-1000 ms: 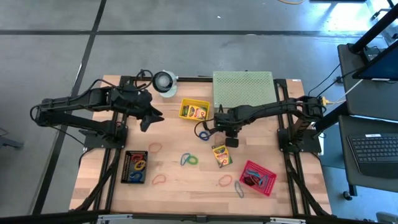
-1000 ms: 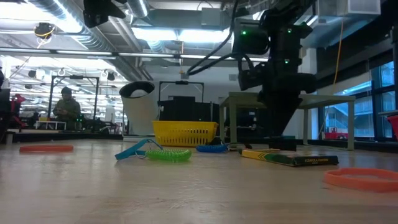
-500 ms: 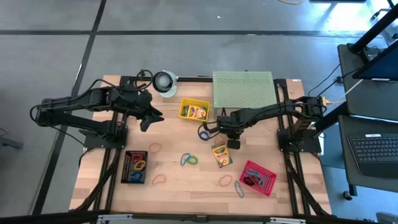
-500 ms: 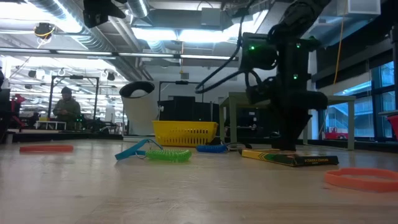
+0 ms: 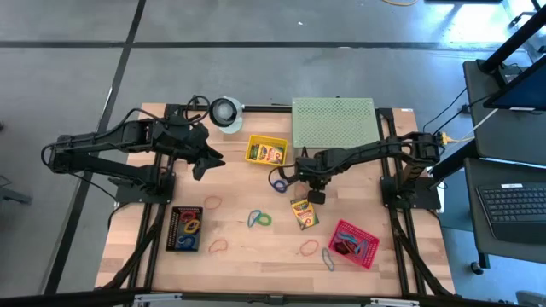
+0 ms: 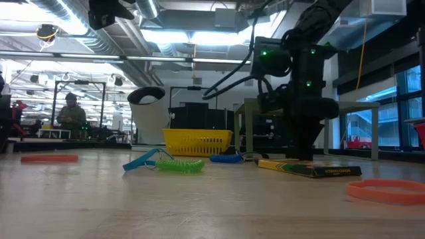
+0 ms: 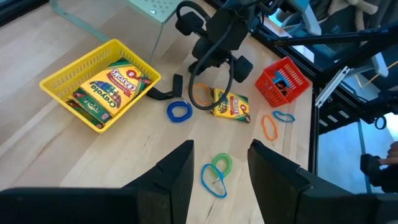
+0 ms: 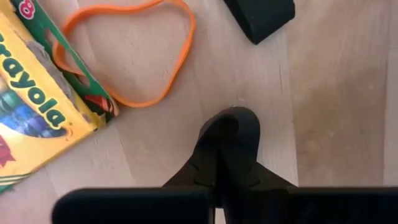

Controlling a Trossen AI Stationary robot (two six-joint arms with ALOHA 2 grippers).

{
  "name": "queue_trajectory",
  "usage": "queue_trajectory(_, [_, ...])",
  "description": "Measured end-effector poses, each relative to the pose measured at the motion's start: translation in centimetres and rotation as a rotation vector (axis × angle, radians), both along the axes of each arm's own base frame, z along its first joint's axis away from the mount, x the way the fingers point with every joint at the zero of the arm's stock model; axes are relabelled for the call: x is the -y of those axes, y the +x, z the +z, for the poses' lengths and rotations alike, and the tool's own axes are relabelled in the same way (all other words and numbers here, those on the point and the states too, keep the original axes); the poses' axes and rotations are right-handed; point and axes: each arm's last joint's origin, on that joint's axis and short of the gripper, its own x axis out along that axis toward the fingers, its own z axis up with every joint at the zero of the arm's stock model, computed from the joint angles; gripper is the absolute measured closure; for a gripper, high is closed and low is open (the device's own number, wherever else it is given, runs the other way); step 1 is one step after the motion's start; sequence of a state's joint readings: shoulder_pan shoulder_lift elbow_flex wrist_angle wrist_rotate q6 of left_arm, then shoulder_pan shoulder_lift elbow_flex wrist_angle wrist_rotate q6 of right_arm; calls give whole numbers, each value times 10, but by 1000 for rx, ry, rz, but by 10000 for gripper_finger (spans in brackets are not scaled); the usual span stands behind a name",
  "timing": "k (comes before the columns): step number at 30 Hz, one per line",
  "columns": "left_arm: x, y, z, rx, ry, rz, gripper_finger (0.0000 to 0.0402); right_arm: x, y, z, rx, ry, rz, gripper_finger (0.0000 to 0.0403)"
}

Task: Pick & Place Office Desk Supplies
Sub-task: Put the black rubber band into the red bin

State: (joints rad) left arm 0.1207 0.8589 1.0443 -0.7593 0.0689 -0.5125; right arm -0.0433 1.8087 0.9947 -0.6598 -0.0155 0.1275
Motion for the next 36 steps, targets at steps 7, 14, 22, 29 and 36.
queue_trajectory(7, [0, 0, 0, 0, 0, 0, 256, -4, -14, 17, -20, 100, -66, 401])
queue_trajectory(14, [0, 0, 0, -1, 19, -12, 256, -12, -25, 56, 78, 184, -128, 402])
queue_trajectory(22, [0, 0, 0, -1, 31, -20, 256, -26, -34, 74, 111, 149, -182, 398])
queue_trajectory(29, [0, 0, 0, 0, 22, -20, 256, -32, -29, 62, 67, 141, -206, 347])
queue_trajectory(36, [0, 0, 0, 0, 18, -18, 256, -33, -23, 46, 19, 147, -268, 233])
